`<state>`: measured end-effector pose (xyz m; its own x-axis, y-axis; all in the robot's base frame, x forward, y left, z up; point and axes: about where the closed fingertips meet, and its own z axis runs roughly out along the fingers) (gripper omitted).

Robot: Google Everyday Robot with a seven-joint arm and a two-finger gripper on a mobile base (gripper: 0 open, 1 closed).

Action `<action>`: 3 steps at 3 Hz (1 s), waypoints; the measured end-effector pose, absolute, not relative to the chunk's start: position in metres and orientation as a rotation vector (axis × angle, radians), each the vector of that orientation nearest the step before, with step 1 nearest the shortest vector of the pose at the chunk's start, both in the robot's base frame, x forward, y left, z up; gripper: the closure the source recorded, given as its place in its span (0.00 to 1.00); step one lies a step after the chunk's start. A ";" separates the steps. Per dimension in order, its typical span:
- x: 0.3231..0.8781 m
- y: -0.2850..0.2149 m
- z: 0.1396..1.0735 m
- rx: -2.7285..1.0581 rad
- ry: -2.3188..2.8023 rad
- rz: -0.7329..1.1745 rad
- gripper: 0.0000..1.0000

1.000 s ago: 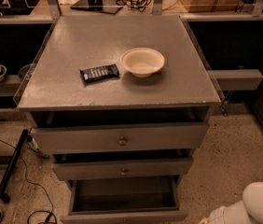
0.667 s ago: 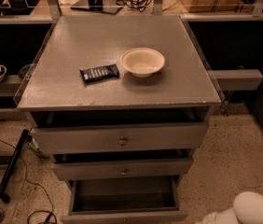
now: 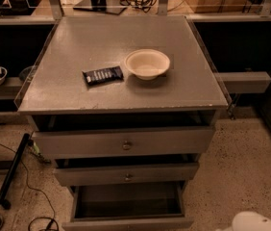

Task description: Close bottom drawer

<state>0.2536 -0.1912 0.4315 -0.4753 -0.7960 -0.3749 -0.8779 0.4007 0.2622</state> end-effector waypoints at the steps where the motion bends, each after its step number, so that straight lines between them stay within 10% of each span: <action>1: 0.261 -0.203 0.396 -1.418 2.515 0.603 1.00; 3: 0.291 -0.207 0.335 -1.282 2.625 0.631 1.00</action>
Offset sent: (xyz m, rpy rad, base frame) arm 0.0421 -0.0270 -0.1109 0.0009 0.0574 -0.1870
